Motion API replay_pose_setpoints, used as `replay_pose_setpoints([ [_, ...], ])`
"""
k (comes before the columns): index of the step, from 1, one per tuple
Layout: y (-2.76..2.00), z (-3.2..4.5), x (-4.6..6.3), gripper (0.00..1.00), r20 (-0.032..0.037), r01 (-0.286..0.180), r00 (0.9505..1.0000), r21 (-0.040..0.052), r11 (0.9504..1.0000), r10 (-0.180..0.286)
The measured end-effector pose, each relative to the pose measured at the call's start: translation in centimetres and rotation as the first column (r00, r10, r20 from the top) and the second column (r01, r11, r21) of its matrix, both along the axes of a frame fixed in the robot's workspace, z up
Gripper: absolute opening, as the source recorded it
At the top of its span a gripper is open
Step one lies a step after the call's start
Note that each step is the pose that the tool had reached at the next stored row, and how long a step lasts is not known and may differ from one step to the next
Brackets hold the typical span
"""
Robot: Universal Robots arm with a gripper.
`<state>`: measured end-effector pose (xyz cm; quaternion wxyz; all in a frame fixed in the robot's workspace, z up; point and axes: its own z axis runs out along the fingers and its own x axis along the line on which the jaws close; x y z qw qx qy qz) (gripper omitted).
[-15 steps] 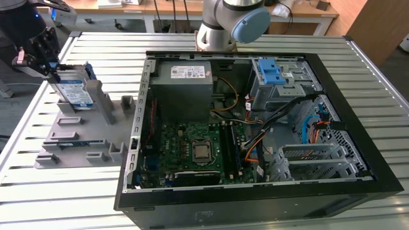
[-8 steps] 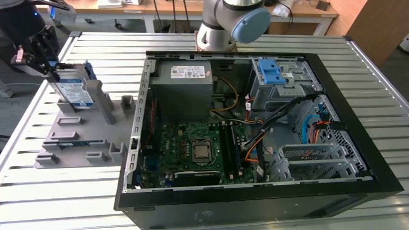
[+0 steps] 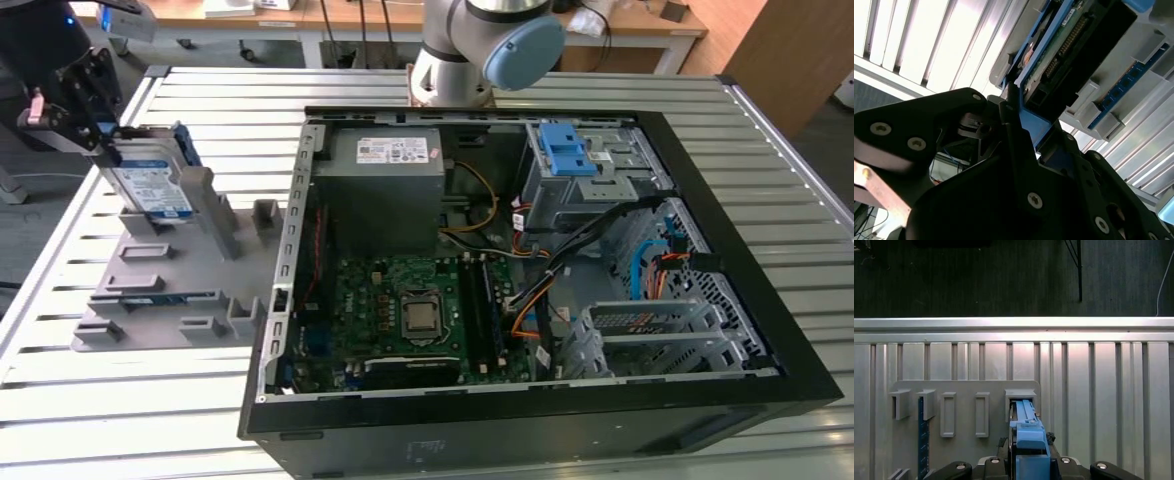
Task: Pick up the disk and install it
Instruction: 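Pick up the disk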
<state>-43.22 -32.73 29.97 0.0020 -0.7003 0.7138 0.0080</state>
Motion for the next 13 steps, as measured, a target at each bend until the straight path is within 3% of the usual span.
replay_pose_setpoints([
  [13, 0.00, 0.37, 0.00, 0.36, -0.0001, 0.000, 1.0000, -0.0001, 1.0000, 0.000],
])
